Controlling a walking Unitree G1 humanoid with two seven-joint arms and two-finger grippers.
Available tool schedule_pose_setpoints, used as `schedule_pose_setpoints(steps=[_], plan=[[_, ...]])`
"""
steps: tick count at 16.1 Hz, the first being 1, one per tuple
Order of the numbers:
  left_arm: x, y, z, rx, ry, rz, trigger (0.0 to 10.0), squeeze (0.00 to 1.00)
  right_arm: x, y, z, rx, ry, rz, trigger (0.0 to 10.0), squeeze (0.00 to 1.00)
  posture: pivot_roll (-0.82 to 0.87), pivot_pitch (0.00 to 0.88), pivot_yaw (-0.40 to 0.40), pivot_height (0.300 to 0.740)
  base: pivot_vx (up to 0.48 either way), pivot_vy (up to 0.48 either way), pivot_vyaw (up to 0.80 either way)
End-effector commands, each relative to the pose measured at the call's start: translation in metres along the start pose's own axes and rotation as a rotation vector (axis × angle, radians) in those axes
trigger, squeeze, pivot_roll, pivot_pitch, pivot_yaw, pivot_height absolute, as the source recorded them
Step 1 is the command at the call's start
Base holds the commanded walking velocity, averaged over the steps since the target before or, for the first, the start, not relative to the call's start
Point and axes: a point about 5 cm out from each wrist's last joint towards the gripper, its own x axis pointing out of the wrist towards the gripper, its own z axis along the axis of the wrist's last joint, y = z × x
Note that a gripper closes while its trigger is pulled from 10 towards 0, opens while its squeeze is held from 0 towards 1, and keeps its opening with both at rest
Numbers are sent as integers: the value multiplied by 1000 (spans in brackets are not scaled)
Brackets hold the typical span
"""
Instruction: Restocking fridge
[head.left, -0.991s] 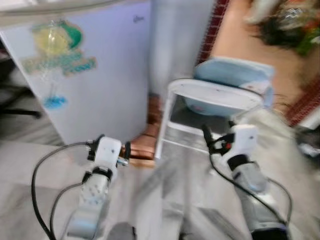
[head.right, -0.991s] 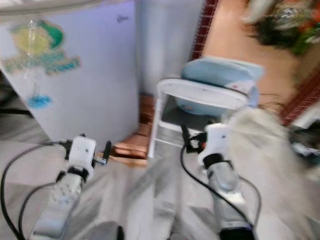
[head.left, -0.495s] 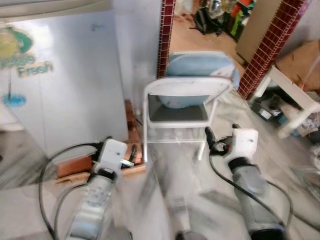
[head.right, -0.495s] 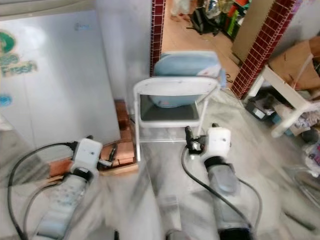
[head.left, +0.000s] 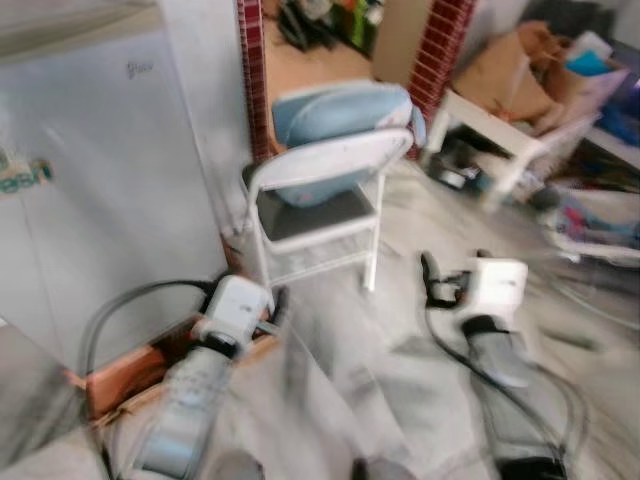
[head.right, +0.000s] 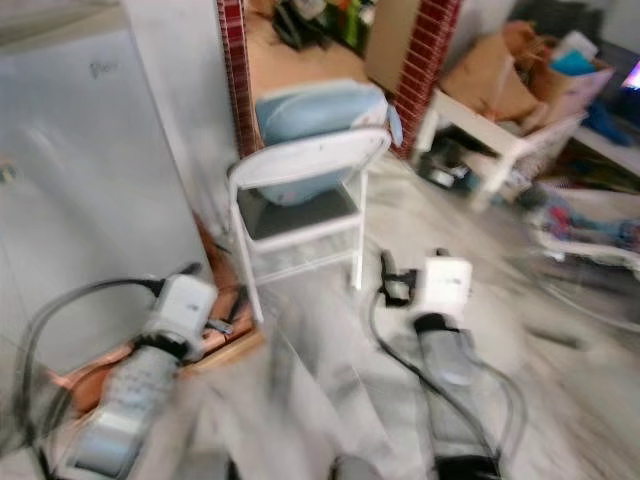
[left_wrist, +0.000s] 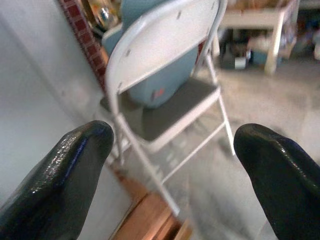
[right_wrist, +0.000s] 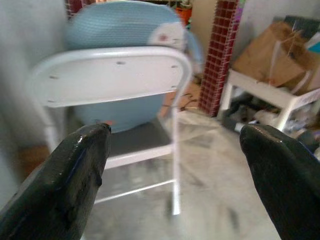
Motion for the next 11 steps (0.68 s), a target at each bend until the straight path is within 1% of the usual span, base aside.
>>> schedule_pose_setpoints(steps=[1,2,3,4,5,6,8,9,10,11], plan=[[1,0,3,-10,-7,7,10000,0,2,-9,6,-31,-18,-23,10000,0,123,107,-24,740,0,0,-800],[0,-1,2,-12,-8,6,10000,0,2,-9,6,-35,-17,-27,10000,0,121,108,-27,740,0,0,-800],[0,-3,2,-33,-40,-3,10000,0,1,-9,6,-46,-21,-31,10000,0,113,109,-27,740,0,0,-800],[0,-4,1,-60,-32,1,10000,0,1,-9,7,-44,-23,-40,10000,0,109,110,-26,740,0,0,-800],[1,-5,2,-69,-29,9,10000,0,1,-9,7,-38,-22,-42,10000,0,109,111,-25,740,0,0,-800],[2,-7,5,-83,-32,-9,10000,0,1,-9,7,-29,-18,-41,10000,0,108,113,-24,740,0,0,-800],[0,-10,5,-78,-42,-47,10000,0,-2,-6,6,-11,-11,-34,10000,0,107,116,-21,740,0,0,-800],[0,-10,5,-78,-42,-48,10000,0,-2,-6,6,-13,-11,-35,10000,0,107,116,-21,740,0,0,-800],[0,-10,7,-89,-56,-70,10000,0,-2,-6,5,-13,-11,-38,10000,0,107,116,-21,740,0,0,-800],[0,-10,7,-88,-63,-75,10000,0,-2,-6,5,-17,-12,-39,10000,0,107,116,-21,740,311,0,-800]])
